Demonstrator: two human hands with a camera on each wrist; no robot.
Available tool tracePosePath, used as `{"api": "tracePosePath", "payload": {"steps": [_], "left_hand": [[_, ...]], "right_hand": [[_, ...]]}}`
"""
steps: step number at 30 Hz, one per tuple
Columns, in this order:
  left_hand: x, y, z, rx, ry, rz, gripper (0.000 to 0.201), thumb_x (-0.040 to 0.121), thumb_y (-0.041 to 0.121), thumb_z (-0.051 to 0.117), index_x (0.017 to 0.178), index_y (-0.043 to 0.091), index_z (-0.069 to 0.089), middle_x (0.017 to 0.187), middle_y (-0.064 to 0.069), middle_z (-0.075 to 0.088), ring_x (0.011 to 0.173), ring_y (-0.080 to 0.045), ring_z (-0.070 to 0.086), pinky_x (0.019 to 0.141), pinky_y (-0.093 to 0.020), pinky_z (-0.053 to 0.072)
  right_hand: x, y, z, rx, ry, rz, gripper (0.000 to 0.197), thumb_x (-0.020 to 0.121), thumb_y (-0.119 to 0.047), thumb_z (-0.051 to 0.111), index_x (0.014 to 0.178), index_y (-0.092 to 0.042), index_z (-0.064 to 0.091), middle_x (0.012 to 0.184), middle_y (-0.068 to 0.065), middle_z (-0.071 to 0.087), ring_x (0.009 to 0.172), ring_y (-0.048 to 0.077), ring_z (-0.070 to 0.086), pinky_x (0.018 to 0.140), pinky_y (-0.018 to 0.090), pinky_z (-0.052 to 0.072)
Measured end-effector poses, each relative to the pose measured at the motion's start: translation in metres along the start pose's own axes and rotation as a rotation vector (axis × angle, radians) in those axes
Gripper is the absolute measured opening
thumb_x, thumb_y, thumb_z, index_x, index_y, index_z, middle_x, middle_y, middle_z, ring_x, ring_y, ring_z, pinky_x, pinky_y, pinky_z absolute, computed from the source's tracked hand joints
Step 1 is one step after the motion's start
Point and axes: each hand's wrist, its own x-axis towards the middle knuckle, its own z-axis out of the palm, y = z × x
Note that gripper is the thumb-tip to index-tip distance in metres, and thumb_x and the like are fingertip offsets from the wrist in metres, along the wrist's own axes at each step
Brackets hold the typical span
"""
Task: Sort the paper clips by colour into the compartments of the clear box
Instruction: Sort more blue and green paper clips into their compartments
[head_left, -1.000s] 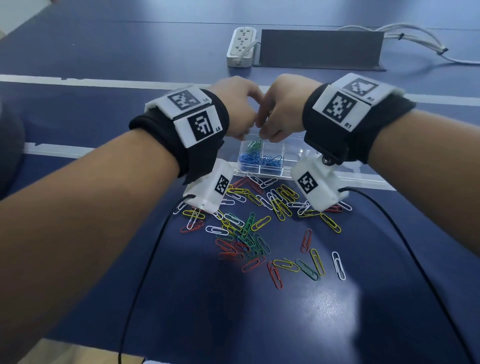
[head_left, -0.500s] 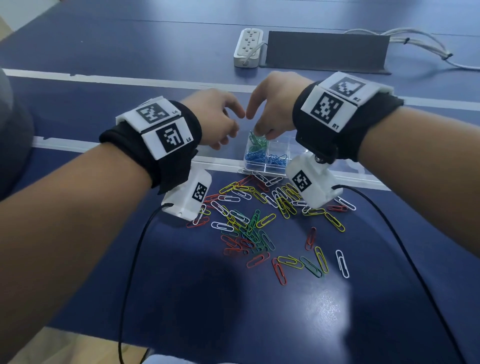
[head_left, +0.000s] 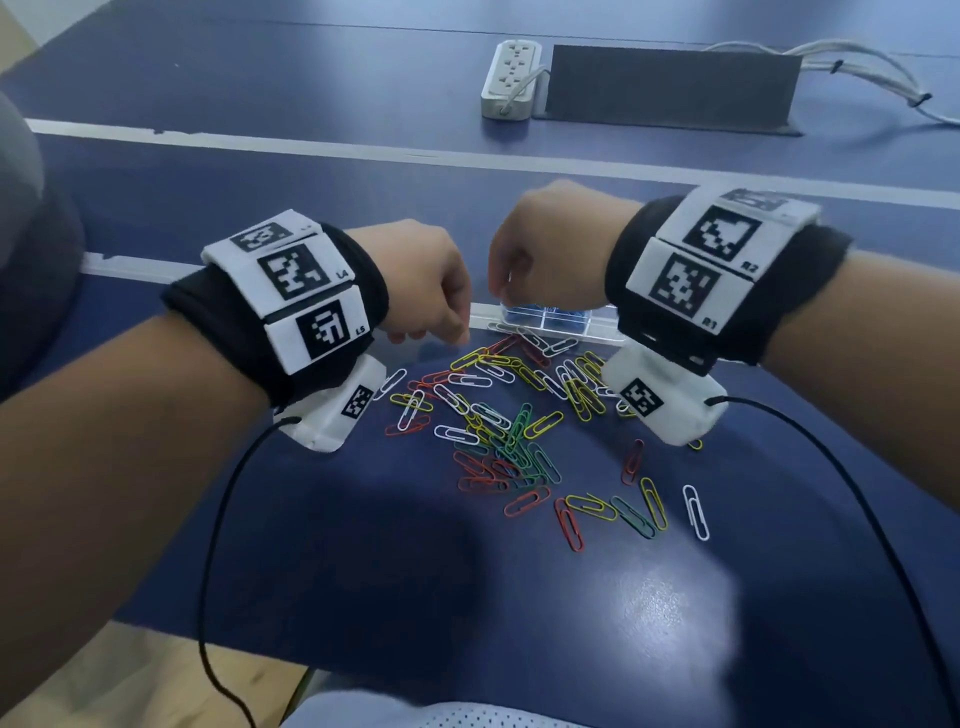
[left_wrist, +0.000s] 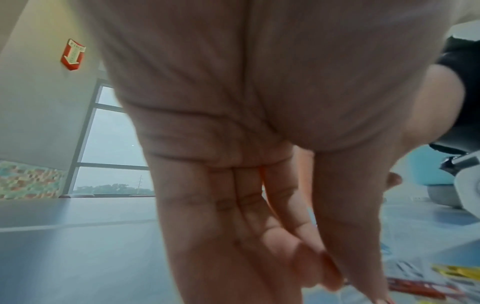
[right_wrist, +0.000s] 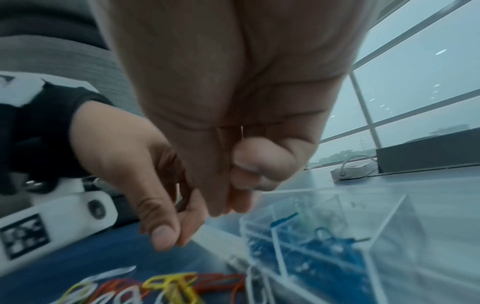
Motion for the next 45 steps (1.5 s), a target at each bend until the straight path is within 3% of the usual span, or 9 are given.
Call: {"api": "tracePosePath", "payload": {"steps": [8, 12, 14, 18, 23, 27, 30, 38, 45], "left_hand": [[-0.016, 0.003, 0.012, 0.073, -0.069, 0.11, 0.018, 0.068, 0.041, 0.075, 0.06, 0.031, 0.063, 0.05, 0.01, 0.055, 0.053, -0.003, 0.051, 0.053, -0.02, 0.035], [-0.02, 0.008, 0.016, 0.051, -0.085, 0.181, 0.028, 0.065, 0.043, 0.077, 0.045, 0.036, 0.058, 0.042, 0.016, 0.052, 0.044, 0.001, 0.048, 0.047, -0.018, 0.034], [-0.02, 0.013, 0.019, 0.055, -0.088, 0.199, 0.012, 0.065, 0.042, 0.078, 0.062, 0.035, 0.068, 0.045, 0.008, 0.051, 0.045, -0.002, 0.047, 0.048, -0.017, 0.035], [-0.019, 0.017, 0.027, 0.075, -0.109, 0.235, 0.022, 0.066, 0.038, 0.078, 0.084, 0.027, 0.073, 0.065, 0.004, 0.06, 0.057, -0.006, 0.049, 0.058, -0.02, 0.041], [-0.021, 0.018, 0.031, 0.124, -0.096, 0.239, 0.006, 0.071, 0.031, 0.074, 0.072, 0.027, 0.069, 0.057, 0.01, 0.059, 0.05, 0.001, 0.051, 0.054, -0.018, 0.041], [-0.025, 0.015, 0.031, 0.146, -0.079, 0.254, 0.006, 0.071, 0.025, 0.063, 0.066, 0.025, 0.06, 0.054, 0.009, 0.056, 0.054, 0.013, 0.049, 0.049, -0.016, 0.037], [-0.026, 0.014, 0.028, 0.126, -0.057, 0.253, 0.008, 0.071, 0.023, 0.063, 0.071, 0.025, 0.056, 0.054, 0.011, 0.052, 0.053, 0.007, 0.05, 0.051, -0.013, 0.035], [-0.023, 0.008, 0.025, 0.111, 0.015, 0.267, 0.013, 0.077, 0.028, 0.064, 0.084, 0.031, 0.054, 0.08, 0.004, 0.061, 0.068, -0.011, 0.051, 0.07, -0.026, 0.044], [-0.026, 0.017, 0.032, 0.186, -0.037, 0.311, 0.014, 0.074, 0.042, 0.068, 0.08, 0.03, 0.071, 0.084, 0.001, 0.064, 0.078, -0.017, 0.055, 0.075, -0.035, 0.05]], "right_hand": [[-0.03, -0.014, 0.022, -0.043, -0.393, -0.26, 0.015, 0.071, -0.029, 0.074, 0.086, -0.028, 0.073, 0.068, -0.009, 0.066, 0.054, -0.001, 0.05, 0.055, 0.007, 0.036], [-0.034, -0.007, 0.027, -0.084, -0.348, -0.267, 0.011, 0.074, -0.03, 0.071, 0.084, -0.027, 0.072, 0.073, -0.008, 0.068, 0.06, 0.006, 0.05, 0.052, 0.007, 0.033], [-0.037, -0.003, 0.024, -0.089, -0.31, -0.269, 0.007, 0.075, -0.028, 0.069, 0.081, -0.026, 0.071, 0.068, -0.01, 0.062, 0.065, 0.009, 0.051, 0.056, 0.01, 0.034], [-0.042, 0.007, 0.019, -0.004, -0.268, -0.191, 0.005, 0.075, -0.025, 0.069, 0.08, -0.027, 0.069, 0.062, -0.013, 0.059, 0.056, -0.001, 0.051, 0.056, 0.007, 0.036], [-0.046, 0.02, 0.02, 0.15, -0.235, -0.107, 0.027, 0.079, -0.019, 0.064, 0.101, -0.032, 0.068, 0.077, -0.007, 0.07, 0.061, 0.002, 0.055, 0.059, 0.003, 0.037], [-0.052, 0.02, 0.023, 0.212, -0.209, -0.091, 0.019, 0.076, -0.018, 0.058, 0.082, -0.033, 0.068, 0.055, -0.014, 0.061, 0.052, -0.007, 0.053, 0.056, 0.004, 0.038], [-0.058, 0.019, 0.025, 0.182, -0.214, -0.123, 0.02, 0.075, -0.017, 0.055, 0.085, -0.032, 0.064, 0.063, -0.01, 0.061, 0.055, 0.0, 0.052, 0.058, 0.006, 0.036], [-0.054, 0.012, 0.031, -0.014, -0.159, -0.267, 0.021, 0.079, -0.021, 0.053, 0.085, -0.023, 0.073, 0.082, 0.005, 0.069, 0.079, 0.026, 0.061, 0.076, 0.036, 0.051], [-0.042, 0.006, 0.032, -0.219, -0.231, -0.245, 0.011, 0.079, -0.031, 0.059, 0.085, -0.029, 0.068, 0.1, 0.004, 0.061, 0.094, 0.031, 0.061, 0.07, 0.036, 0.052]]}}
